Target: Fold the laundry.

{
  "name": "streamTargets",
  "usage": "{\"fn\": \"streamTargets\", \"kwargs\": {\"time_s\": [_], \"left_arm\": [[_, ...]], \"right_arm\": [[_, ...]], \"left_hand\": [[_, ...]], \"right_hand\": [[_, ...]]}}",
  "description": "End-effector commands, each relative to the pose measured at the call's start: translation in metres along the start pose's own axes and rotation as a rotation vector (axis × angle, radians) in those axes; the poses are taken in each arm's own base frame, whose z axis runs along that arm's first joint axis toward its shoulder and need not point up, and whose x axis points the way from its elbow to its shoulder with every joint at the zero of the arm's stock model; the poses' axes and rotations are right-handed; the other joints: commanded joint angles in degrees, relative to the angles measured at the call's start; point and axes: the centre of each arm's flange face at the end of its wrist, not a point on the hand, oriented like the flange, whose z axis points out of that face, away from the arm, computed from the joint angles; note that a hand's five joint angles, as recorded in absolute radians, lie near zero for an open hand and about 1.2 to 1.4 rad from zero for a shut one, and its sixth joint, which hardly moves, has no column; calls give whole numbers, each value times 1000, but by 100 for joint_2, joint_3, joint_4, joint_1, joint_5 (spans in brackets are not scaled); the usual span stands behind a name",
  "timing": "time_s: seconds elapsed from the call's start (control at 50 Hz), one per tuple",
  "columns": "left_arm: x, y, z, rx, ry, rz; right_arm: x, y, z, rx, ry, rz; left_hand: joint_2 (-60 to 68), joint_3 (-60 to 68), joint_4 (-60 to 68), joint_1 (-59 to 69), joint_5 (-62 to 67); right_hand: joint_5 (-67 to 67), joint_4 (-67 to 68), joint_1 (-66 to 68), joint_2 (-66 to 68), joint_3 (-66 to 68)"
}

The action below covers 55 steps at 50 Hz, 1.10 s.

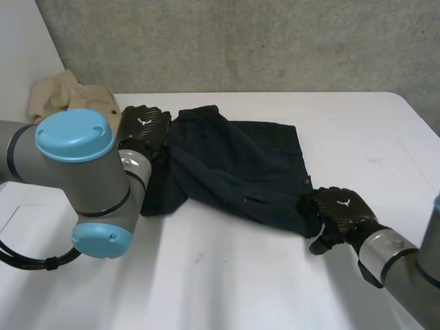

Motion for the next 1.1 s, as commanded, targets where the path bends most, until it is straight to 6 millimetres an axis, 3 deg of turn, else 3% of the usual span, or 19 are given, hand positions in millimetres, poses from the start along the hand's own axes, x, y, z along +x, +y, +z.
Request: {"fn": "streamTargets", "kwargs": {"time_s": [0.02,0.34,0.56,0.62,0.68,0.74,0.84,0.86,0.92,0.98,1.1], "left_arm": [[-2,0,1,-1,-5,-2],[-2,3,0,-8,-4,-1],[-4,5,1,-17,-9,-1],[-4,6,1,-21,-8,-2],[-3,8,-1,-29,-5,-3],[-2,11,-7,-58,9,2],[-7,3,-23,-93,23,7],[-8,0,-27,-98,26,9],[-14,-11,-47,-126,45,19],[-22,-25,-68,-140,56,25],[-33,-45,-103,-124,78,23]], "right_arm": [[-3,3,19,9,3,-19],[-17,-12,48,66,-15,-58],[-17,-3,71,50,5,-73],[-16,-2,76,49,20,-83],[-13,-8,82,70,44,-97],[-7,-26,83,111,62,-119],[-8,-72,62,189,63,-231],[-9,-96,47,211,58,-300],[-13,-129,15,189,30,-418],[-15,-152,-12,132,-3,-497],[-18,-177,-41,54,-49,-548]], "left_hand": [[1117,1143,1114,1421,1391],[1117,1143,1114,1421,1391],[1117,1143,1114,1421,1391],[1117,1143,1114,1421,1391],[1117,1143,1114,1421,1391],[1117,1143,1114,1421,1391],[1117,1143,1114,1421,1391],[1117,1143,1114,1421,1391],[1117,1143,1114,1421,1391],[1117,1143,1114,1421,1391],[1117,1143,1114,1421,1391]], "right_hand": [[416,308,711,290,317],[787,678,1081,660,687],[954,845,1248,828,854],[1741,1632,2036,1615,1642],[4811,4703,5106,4685,4712],[4818,4709,5112,4692,4718],[4818,4709,5112,4692,4718],[4818,4709,5112,4692,4718],[4818,4709,5112,4692,4718],[4818,4709,5112,4692,4718],[4818,4709,5112,4692,4718]]}}
